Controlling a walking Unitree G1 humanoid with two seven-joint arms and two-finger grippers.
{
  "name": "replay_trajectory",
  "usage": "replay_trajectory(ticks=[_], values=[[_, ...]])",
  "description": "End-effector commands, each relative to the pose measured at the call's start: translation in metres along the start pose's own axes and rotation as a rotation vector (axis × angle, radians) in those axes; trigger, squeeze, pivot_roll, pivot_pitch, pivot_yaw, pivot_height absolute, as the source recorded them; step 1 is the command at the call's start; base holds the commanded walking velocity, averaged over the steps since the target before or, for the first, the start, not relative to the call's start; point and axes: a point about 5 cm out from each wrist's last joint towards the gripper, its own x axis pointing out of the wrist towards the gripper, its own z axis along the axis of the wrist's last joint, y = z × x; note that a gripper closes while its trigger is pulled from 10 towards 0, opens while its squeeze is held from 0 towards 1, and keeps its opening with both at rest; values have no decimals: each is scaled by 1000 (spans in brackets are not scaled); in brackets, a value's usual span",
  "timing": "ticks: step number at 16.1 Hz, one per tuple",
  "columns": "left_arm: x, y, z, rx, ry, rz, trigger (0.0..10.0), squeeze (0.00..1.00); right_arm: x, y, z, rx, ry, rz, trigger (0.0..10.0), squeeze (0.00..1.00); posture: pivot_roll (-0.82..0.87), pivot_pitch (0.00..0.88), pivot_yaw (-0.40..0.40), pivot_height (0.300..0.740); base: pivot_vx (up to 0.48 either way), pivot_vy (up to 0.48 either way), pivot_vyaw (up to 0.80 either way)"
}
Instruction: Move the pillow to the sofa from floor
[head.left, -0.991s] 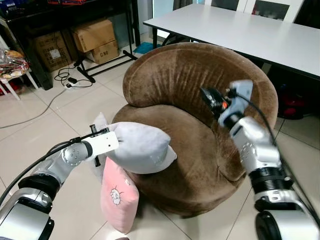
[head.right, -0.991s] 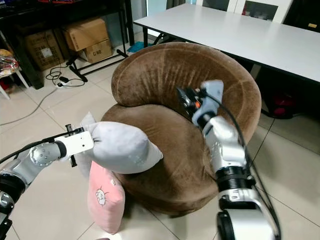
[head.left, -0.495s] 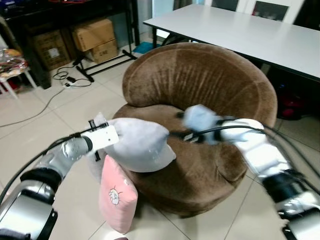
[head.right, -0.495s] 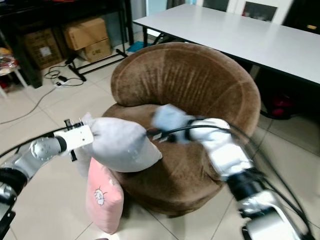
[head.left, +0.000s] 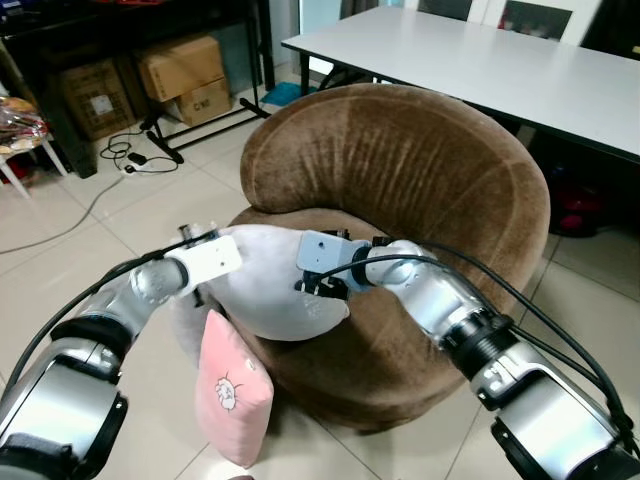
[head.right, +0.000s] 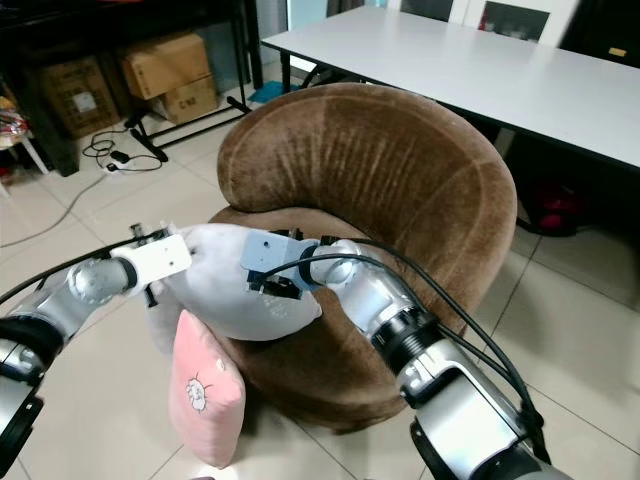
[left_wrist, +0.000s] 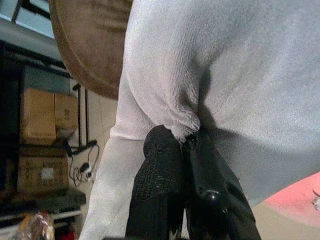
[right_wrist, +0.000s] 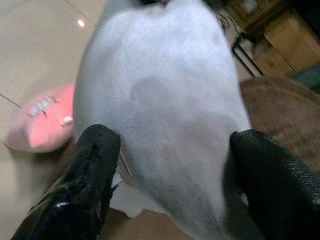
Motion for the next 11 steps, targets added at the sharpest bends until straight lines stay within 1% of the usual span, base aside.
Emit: replay_trajectory(ticks=[1,2,5,6,8,10,11], values=[[3,-1,6,16,-8,-16,0,0,3,0,0,-32,19,-10,10000,43,-141,0,29,740,0,0,0],[5,-2,8,17,-12,-18,0,0,8,3,0,-44,31,-8,10000,0,-141,0,29,740,0,0,0],[7,-4,11,19,-14,-24,0,0,19,7,3,-26,22,-48,10000,0,-141,0,29,740,0,0,0],[8,-5,13,24,-20,-31,0,0,24,8,8,-6,5,-108,10000,0,-150,0,35,740,0,0,0],[9,-7,16,29,-34,-43,0,0,29,9,13,-5,-9,-192,10000,0,-136,0,31,740,0,0,0],[9,-11,16,37,-43,-63,0,0,32,11,16,10,-32,-191,0,0,-136,0,31,740,0,0,0],[9,-15,14,38,-44,-75,0,0,32,11,18,0,-48,-184,0,0,-128,0,28,740,0,0,0]])
